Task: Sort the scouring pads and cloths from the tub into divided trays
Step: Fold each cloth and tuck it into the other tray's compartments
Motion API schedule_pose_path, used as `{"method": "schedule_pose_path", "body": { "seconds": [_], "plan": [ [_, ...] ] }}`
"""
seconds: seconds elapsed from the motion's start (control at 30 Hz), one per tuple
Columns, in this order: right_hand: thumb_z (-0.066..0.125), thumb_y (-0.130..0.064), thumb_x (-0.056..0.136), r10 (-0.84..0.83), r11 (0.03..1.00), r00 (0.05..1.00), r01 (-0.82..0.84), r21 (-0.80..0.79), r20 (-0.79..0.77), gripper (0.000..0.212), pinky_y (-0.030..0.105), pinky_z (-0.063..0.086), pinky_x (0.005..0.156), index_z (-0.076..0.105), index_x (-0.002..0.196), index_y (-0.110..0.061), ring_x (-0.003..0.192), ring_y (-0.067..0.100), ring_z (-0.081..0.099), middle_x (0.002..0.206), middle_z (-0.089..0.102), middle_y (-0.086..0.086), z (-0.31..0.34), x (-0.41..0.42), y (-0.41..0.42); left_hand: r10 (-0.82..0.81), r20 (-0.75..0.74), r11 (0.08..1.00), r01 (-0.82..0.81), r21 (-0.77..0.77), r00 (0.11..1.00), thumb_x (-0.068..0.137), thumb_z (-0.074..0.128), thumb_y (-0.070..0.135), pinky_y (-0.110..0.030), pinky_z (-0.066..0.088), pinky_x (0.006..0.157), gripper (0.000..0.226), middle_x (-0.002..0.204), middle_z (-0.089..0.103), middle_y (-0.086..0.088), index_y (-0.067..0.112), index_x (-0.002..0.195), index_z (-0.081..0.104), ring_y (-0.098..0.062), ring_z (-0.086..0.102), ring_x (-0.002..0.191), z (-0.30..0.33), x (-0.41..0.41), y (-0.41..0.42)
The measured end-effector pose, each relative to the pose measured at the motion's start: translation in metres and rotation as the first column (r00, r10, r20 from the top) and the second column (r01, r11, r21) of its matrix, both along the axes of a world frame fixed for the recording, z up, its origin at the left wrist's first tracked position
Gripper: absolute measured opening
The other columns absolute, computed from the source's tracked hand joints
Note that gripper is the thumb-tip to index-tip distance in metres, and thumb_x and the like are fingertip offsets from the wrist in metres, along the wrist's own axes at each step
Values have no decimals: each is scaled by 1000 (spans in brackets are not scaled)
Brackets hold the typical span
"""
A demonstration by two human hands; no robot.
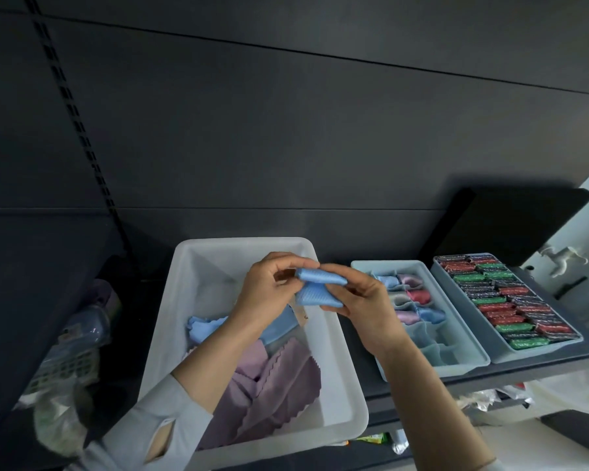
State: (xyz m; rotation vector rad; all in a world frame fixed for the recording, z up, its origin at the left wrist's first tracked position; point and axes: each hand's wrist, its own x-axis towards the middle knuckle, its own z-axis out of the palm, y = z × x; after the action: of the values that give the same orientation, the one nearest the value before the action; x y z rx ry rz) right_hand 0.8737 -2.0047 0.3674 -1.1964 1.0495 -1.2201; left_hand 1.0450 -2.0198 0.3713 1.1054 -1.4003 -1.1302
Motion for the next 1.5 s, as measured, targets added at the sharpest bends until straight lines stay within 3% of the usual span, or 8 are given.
{"method": "schedule_pose_path", "body": {
  "seconds": [0.13, 0.27, 0.47, 0.67, 0.83, 0.93, 1.1, 1.5],
  "plan": [
    [52, 11, 92, -59, 995, 997, 56, -79, -42, 30, 29, 56, 80, 70, 111, -3, 99, 23, 70, 105, 74, 11, -9, -7, -2, -30, -211, 948, 95, 304, 977, 95, 54, 10, -27, 58, 78, 24, 108, 71, -11, 19, 112, 69, -20, 71, 95, 1, -7, 6],
    [41, 23, 87, -84, 978, 967, 34, -208, -239, 51, 21, 51, 87, 73, 104, -13, 104, 12, 68, 106, 74, -1, -14, -20, 6, -41, -260, 941, 124, 314, 965, 93, 62, 10, -24, 58, 75, 15, 101, 71, -10, 13, 106, 69, -14, 70, 88, -9, -18, 12],
    [42, -2, 100, -52, 988, 996, 41, 151, 73, 35, 40, 56, 89, 68, 118, -18, 107, 26, 68, 116, 69, 10, -29, -62, 21, -79, -119, 969, 105, 224, 990, 87, 66, -3, -21, 56, 74, 30, 104, 69, -3, 20, 107, 69, -5, 69, 85, -27, -51, 18],
    [61, -4, 92, 205, 972, 956, -173, 161, -210, 20, 22, 55, 72, 64, 111, 4, 82, 11, 67, 91, 67, 13, -54, -134, 39, -193, 172, 977, 172, 129, 966, 85, 69, -1, -21, 53, 89, 37, 107, 72, 3, 17, 116, 69, -8, 68, 98, -52, -114, 36],
    [72, -15, 84, 38, 994, 890, 11, 105, -455, 14, 32, 49, 69, 67, 97, -19, 72, 9, 56, 79, 64, -5, -89, -227, 31, -136, 258, 981, 95, 167, 956, 85, 71, 2, -14, 50, 89, 43, 114, 65, 0, 17, 124, 62, -11, 65, 104, -89, -179, 47],
    [73, -13, 84, -110, 991, 713, 134, -20, -693, 16, 29, 41, 61, 64, 94, -21, 62, 6, 52, 73, 60, -10, -105, -271, 11, 2, 452, 997, -39, 73, 892, 86, 70, 8, -22, 52, 93, 44, 119, 60, 3, 21, 126, 61, -9, 60, 106, -108, -210, 46],
    [71, -13, 85, -26, 996, 460, -66, -63, -887, 20, 30, 41, 60, 65, 103, -18, 82, 28, 65, 90, 70, 5, -126, -274, -35, 174, 718, 982, -65, -177, 674, 79, 74, 5, -31, 48, 95, 37, 117, 62, -1, 14, 115, 69, -20, 60, 105, -129, -237, 33],
    [71, -22, 83, -35, 954, 107, -294, -65, -994, 38, 38, 47, 89, 66, 120, -27, 97, 35, 66, 101, 73, 10, -140, -251, -58, 253, 806, 958, -23, -286, 535, 76, 74, 6, -30, 49, 96, 29, 106, 63, 0, 12, 104, 73, -21, 56, 105, -149, -239, 29]
  ]
}}
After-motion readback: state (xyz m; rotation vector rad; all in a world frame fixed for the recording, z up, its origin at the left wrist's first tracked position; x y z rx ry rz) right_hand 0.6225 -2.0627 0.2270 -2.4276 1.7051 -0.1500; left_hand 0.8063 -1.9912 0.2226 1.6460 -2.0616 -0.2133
